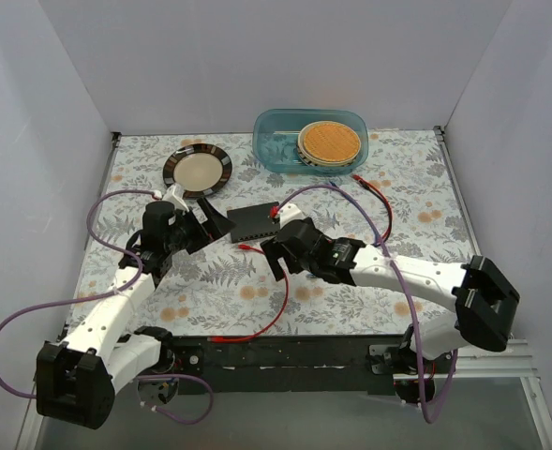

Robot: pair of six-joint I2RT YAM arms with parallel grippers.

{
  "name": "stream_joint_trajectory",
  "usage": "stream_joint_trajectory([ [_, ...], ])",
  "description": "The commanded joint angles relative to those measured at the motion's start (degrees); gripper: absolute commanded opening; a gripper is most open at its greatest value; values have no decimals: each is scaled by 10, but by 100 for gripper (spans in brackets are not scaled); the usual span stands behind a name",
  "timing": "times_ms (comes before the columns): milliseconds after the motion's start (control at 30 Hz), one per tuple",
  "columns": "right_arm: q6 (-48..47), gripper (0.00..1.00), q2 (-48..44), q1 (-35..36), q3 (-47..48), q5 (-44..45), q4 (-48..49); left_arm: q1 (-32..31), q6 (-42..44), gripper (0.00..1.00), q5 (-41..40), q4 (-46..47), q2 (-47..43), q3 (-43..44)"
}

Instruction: Insert the plug into the switch port

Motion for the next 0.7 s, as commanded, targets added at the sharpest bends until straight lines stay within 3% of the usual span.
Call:
stream_joint_trajectory([
  [0,-31,98,36,1,44,-14,54,1,-9,98,1,10,-41,18],
  [167,-73,95,106,1,88,-26,80,1,-9,98,-32,-63,-5,78],
  [400,-103,69,219,-12,162,-84,84,1,0,98,-30,-78,9,86],
  [667,-103,65,276,-31,177,-114,120,0,10,98,-64,-100,-10,97],
])
